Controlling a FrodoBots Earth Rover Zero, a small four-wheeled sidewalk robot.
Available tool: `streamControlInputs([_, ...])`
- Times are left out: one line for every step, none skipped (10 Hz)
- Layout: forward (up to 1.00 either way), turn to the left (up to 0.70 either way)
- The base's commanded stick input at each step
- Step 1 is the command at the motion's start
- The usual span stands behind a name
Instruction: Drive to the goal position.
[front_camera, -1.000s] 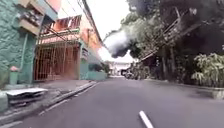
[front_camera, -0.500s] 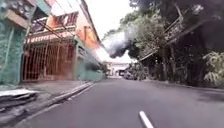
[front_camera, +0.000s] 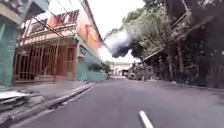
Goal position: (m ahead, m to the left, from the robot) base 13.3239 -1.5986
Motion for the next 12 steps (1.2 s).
streamControlInputs([0.85, 0.0])
streamControlInputs([0.85, 0.0])
streamControlInputs([0.85, 0.0])
streamControlInputs([0.85, 0.0])
streamControlInputs([0.85, 0.0])
streamControlInputs([0.85, 0.0])
streamControlInputs([0.85, -0.03])
streamControlInputs([0.85, -0.09])
streamControlInputs([0.85, -0.21])
streamControlInputs([0.85, -0.27])
streamControlInputs([0.85, -0.32])
streamControlInputs([0.85, -0.34])
